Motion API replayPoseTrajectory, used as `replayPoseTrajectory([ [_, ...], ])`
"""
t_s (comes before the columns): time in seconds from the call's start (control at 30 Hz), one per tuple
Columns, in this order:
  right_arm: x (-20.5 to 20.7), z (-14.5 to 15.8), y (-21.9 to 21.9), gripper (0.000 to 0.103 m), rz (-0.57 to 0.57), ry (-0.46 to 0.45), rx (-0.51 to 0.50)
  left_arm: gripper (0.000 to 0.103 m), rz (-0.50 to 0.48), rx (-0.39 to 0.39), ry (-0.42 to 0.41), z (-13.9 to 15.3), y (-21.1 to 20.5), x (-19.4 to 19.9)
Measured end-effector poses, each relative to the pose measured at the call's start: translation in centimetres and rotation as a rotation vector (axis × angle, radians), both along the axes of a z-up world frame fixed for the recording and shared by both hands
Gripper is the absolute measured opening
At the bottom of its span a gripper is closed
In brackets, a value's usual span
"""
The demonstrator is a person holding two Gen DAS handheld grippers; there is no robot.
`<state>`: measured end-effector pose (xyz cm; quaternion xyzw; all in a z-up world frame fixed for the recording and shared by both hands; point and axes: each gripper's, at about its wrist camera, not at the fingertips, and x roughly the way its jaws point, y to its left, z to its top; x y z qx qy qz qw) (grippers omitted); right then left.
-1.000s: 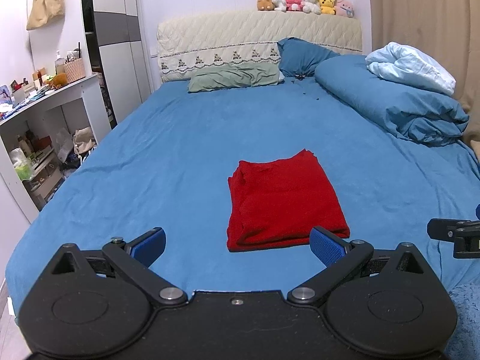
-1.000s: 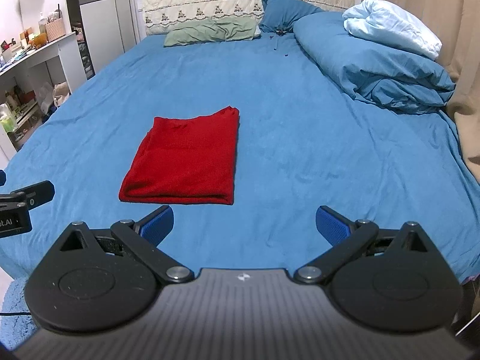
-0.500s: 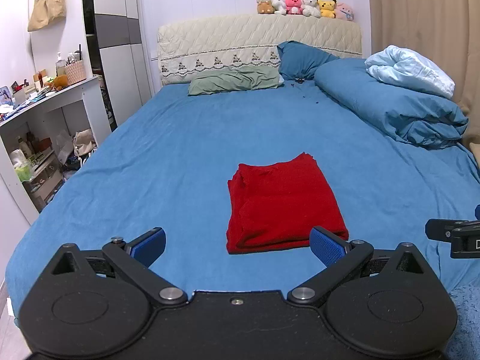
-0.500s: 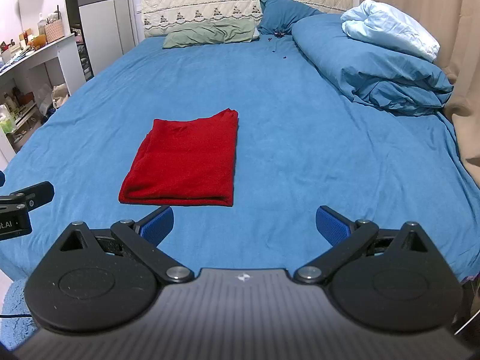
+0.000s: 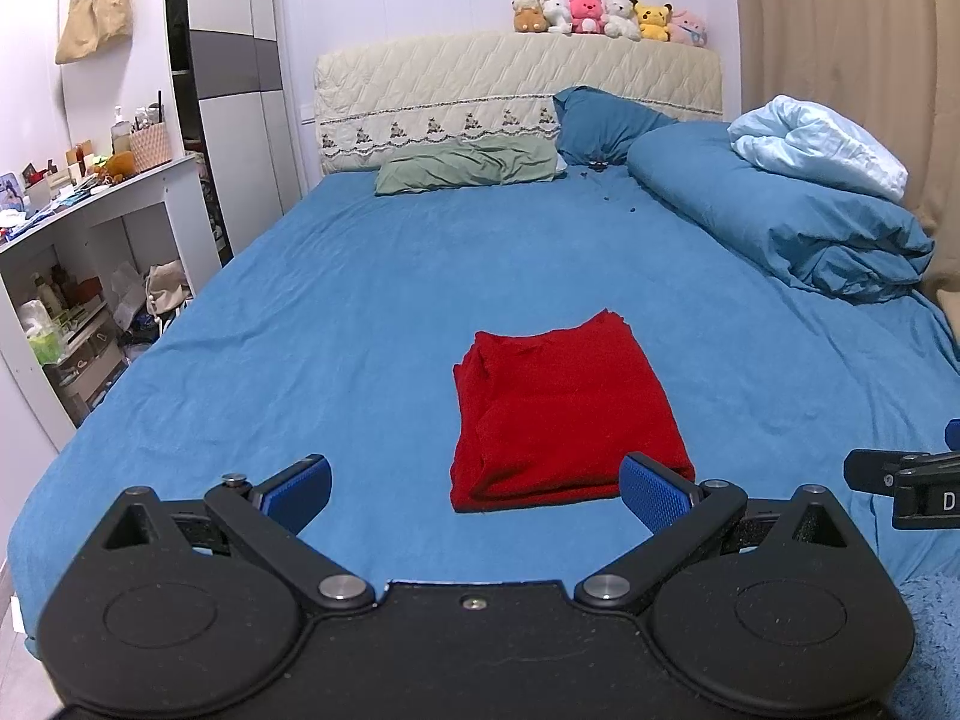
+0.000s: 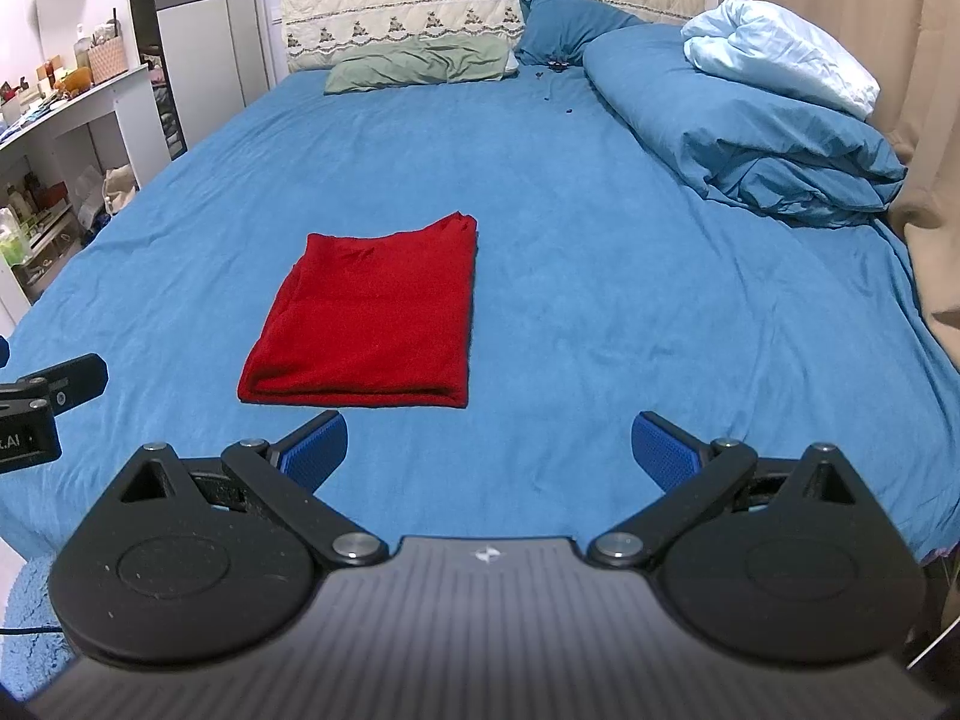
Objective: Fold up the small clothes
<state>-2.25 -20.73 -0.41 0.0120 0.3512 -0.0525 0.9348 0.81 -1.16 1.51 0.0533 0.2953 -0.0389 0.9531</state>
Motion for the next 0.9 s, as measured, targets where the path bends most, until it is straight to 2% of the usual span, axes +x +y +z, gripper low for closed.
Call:
replayPoseTrajectory([
  [0.63,0.06,-0.13,0.55,0.103,0.004,0.002,-0.002,0.103,0.011,-0.027,-0.011,-0.06,0.41,0.11],
  [0.9,0.35,-0.25,0.42,0.103,0.007,0.006,-0.001,0.103,0.007,-0.008,-0.036,-0.1,0.6,0.11],
])
